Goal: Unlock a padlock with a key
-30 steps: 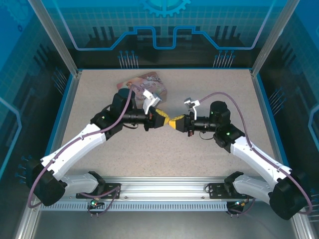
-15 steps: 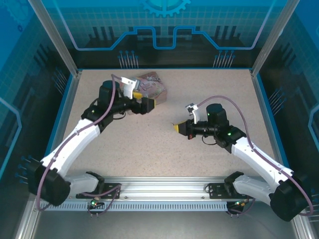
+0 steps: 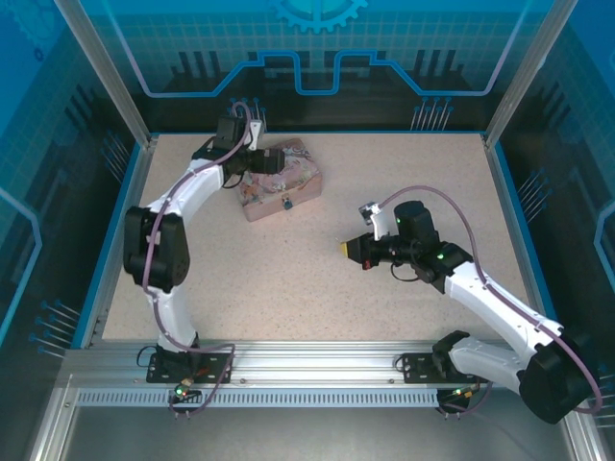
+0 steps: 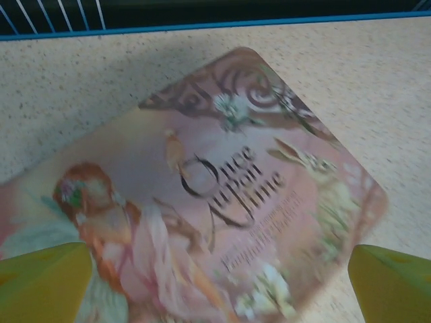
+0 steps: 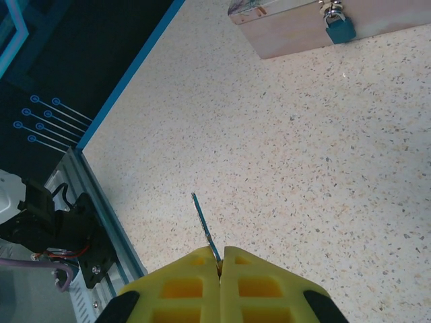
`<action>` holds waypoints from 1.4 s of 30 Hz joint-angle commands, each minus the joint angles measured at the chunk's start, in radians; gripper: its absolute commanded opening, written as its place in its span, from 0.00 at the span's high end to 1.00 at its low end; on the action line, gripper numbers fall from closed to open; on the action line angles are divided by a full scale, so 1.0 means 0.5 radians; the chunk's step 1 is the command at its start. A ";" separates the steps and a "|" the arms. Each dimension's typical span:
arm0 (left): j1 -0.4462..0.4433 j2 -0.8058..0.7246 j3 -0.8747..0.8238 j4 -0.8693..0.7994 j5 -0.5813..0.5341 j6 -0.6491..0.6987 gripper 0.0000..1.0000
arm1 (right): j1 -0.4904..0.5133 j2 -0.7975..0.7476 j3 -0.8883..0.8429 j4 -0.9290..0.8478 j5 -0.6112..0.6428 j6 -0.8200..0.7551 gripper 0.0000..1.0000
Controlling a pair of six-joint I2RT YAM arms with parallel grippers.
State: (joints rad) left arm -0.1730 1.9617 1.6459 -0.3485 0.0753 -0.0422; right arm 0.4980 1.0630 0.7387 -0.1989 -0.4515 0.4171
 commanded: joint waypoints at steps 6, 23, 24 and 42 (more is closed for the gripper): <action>0.054 0.514 0.649 -0.201 -0.025 0.117 0.01 | -0.054 -0.098 -0.074 -0.025 -0.008 -0.024 1.00; 0.068 1.104 1.387 -0.528 0.286 0.201 0.02 | -0.146 -0.180 -0.151 -0.011 -0.066 -0.018 1.00; 0.067 1.108 1.379 -0.535 0.292 0.215 0.04 | -0.150 -0.185 -0.147 -0.015 -0.066 -0.017 1.00; -0.182 0.813 0.838 -0.599 0.285 0.499 0.20 | -0.161 -0.212 -0.143 -0.048 -0.057 -0.011 1.00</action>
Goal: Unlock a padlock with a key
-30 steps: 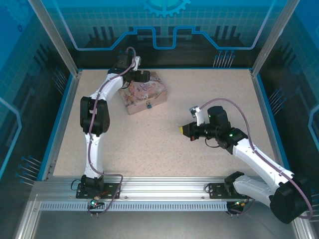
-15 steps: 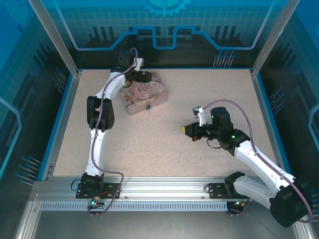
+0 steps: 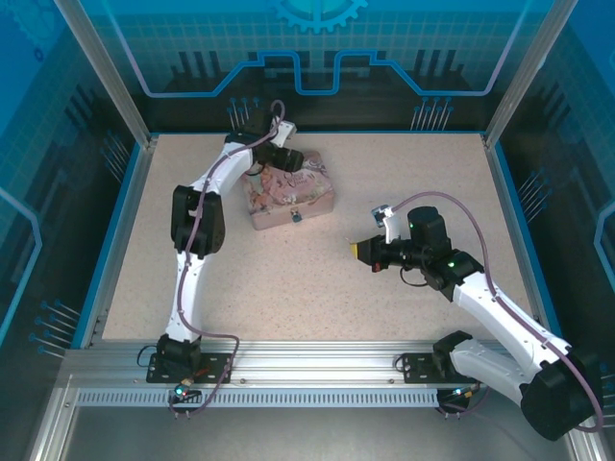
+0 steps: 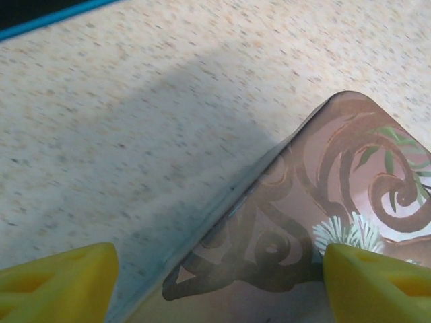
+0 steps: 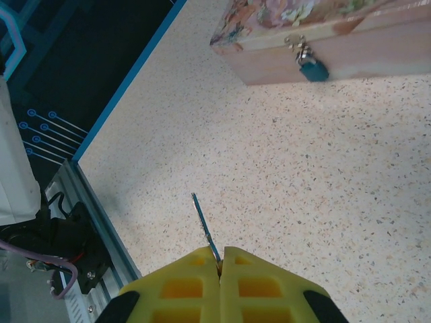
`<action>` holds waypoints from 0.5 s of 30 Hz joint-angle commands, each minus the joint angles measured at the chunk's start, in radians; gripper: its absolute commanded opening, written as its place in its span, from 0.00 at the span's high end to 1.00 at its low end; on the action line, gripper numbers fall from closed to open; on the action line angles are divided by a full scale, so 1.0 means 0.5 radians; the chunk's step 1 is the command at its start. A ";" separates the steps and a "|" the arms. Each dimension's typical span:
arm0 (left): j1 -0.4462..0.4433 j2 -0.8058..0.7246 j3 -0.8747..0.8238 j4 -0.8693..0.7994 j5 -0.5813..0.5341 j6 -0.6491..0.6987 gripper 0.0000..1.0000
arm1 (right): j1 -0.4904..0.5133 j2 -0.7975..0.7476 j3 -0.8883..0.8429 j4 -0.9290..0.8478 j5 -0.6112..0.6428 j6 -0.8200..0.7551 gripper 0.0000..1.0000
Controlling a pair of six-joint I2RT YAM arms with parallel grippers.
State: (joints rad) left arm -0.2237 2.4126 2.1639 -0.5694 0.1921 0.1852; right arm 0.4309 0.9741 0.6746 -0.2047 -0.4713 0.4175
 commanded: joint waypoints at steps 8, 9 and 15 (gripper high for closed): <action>-0.203 -0.438 -0.829 0.055 -0.026 -0.123 0.21 | -0.027 -0.049 -0.032 -0.035 -0.010 0.012 1.00; -0.219 -0.487 -0.900 0.084 -0.033 -0.155 0.21 | -0.028 -0.052 -0.035 -0.038 -0.009 0.016 1.00; -0.270 -0.671 -1.111 0.216 0.007 -0.251 0.21 | -0.028 -0.066 -0.071 -0.019 -0.005 0.042 1.00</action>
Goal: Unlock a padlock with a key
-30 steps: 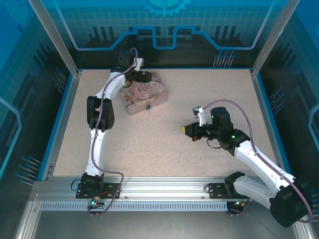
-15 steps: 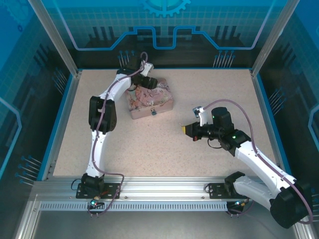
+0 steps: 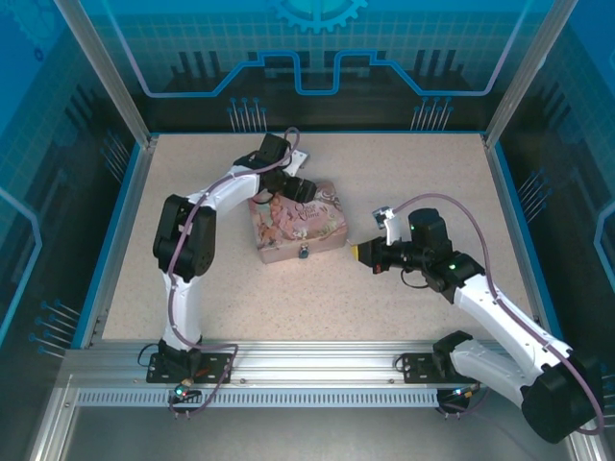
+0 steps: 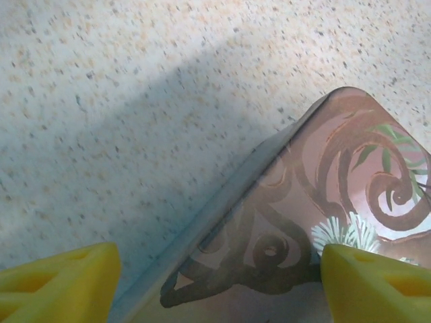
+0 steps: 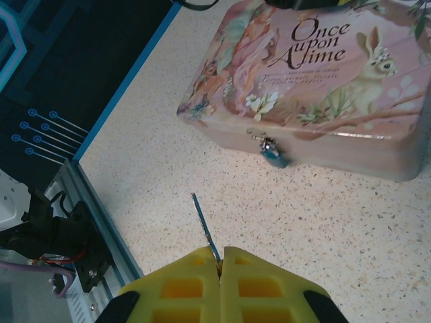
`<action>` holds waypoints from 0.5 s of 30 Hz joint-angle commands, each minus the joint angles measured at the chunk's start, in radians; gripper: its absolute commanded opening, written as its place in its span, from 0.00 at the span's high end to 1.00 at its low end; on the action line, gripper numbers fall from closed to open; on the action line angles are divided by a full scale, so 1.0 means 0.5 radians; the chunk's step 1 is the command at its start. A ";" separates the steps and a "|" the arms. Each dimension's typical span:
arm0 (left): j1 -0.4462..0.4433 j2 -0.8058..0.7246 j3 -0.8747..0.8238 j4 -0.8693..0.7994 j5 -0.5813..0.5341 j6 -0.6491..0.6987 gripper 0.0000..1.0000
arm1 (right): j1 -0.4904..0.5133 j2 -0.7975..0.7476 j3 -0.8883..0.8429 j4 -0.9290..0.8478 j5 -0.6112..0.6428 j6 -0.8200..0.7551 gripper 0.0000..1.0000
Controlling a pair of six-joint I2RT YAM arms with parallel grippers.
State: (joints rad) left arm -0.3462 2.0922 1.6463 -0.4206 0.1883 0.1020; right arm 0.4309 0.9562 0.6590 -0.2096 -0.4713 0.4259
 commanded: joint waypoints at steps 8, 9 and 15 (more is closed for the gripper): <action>-0.036 0.113 0.174 -0.157 0.171 -0.077 0.18 | -0.024 -0.043 -0.060 0.005 0.039 0.062 1.00; -0.045 0.144 0.215 -0.177 0.186 -0.073 0.18 | -0.024 -0.051 -0.064 0.002 0.045 0.062 1.00; -0.138 0.283 0.393 -0.273 0.230 -0.038 0.17 | -0.025 -0.094 -0.079 -0.048 0.075 0.057 1.00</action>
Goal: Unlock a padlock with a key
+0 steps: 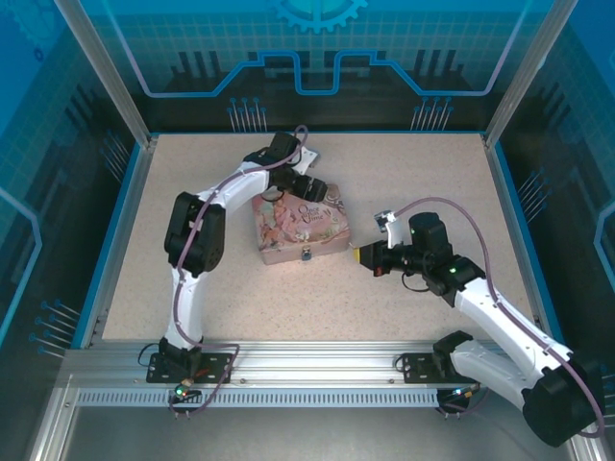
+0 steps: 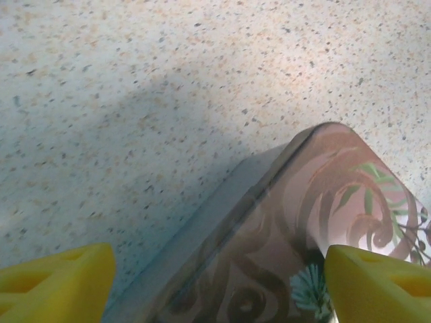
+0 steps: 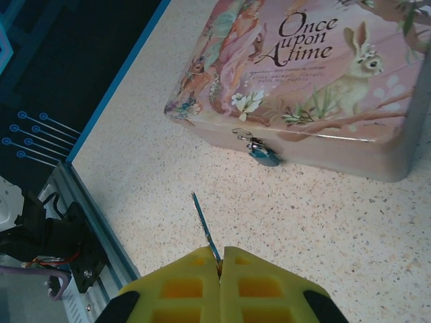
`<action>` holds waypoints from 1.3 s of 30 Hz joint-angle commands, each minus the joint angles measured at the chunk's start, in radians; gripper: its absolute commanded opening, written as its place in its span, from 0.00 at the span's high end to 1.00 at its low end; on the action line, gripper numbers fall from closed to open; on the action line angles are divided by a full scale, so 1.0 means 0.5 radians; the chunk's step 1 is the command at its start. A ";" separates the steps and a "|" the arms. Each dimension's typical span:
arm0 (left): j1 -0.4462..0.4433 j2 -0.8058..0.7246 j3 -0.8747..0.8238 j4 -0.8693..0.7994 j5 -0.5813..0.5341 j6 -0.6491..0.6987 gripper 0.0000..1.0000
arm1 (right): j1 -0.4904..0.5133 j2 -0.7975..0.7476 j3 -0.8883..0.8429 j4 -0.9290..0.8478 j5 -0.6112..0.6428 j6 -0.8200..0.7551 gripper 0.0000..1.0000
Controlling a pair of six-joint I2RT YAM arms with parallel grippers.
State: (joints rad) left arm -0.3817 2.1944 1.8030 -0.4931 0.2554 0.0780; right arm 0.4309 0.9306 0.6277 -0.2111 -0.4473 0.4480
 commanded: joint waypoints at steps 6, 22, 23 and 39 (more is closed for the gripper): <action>-0.148 0.101 0.140 -0.139 0.218 0.051 0.17 | -0.027 -0.078 -0.034 -0.077 0.051 0.016 1.00; -0.294 0.237 0.426 -0.331 0.237 0.109 0.18 | -0.055 -0.186 -0.033 -0.189 0.123 0.012 1.00; -0.311 0.230 0.412 -0.335 0.242 0.118 0.19 | -0.060 -0.192 -0.026 -0.203 0.122 0.003 1.00; -0.361 -0.044 0.252 -0.255 0.446 0.171 0.20 | -0.138 -0.216 -0.022 -0.296 0.120 -0.028 1.00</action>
State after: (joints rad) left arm -0.5659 2.2711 1.9507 -0.6048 0.4438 0.1623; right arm 0.3744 0.8204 0.6094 -0.3374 -0.3923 0.4435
